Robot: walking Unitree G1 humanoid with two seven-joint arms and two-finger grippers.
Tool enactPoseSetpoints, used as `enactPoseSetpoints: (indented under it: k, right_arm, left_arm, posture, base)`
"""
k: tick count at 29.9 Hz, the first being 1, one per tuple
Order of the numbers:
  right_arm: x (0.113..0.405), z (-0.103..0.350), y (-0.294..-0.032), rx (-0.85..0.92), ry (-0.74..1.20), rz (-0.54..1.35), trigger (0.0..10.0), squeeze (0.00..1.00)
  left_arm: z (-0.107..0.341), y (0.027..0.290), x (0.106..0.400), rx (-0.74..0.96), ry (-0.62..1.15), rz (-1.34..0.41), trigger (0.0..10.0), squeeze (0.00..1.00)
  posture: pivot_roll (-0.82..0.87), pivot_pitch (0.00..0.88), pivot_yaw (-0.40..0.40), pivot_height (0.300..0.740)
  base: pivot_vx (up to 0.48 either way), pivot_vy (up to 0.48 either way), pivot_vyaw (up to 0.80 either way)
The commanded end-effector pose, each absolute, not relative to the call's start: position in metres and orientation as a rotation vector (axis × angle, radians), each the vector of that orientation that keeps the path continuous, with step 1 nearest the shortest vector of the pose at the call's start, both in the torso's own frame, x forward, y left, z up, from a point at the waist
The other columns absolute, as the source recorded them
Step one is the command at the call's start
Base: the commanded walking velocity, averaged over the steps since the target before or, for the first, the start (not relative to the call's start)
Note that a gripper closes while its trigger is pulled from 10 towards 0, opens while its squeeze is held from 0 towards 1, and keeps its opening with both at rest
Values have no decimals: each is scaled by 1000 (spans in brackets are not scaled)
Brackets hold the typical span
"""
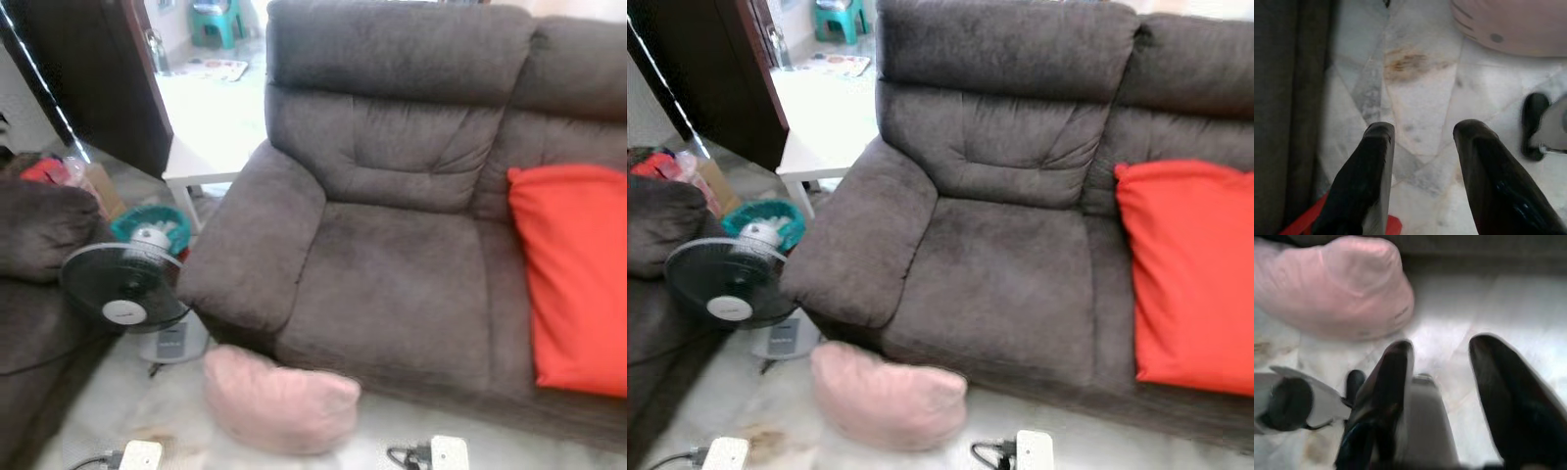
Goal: Move the pillow to the sofa from floor
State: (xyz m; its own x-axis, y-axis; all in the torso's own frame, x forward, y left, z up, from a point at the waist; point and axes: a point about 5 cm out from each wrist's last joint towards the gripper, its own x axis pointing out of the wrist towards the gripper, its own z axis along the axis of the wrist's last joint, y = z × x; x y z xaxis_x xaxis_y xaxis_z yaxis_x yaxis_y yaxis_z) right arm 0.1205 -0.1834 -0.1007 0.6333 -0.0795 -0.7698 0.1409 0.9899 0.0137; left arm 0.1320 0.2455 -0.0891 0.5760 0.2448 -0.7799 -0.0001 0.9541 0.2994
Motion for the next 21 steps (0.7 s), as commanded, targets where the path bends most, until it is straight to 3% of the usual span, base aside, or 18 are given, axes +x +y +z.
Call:
enactPoseSetpoints:
  k: [1, 21]
  right_arm:
    - [139, -94, -191, 88, 836, -138, 10000, 0]
    - [139, -94, -192, 105, 843, -137, 10000, 0]
  left_arm:
    - [-87, 251, 134, 290, 953, 155, 10000, 0]
    - [-86, 250, 136, 281, 922, 157, 10000, 0]
  posture:
    - [138, 59, 2, 740]
    - [144, 72, 3, 740]
  base:
    - [0, 382, 0]
    - [0, 371, 0]
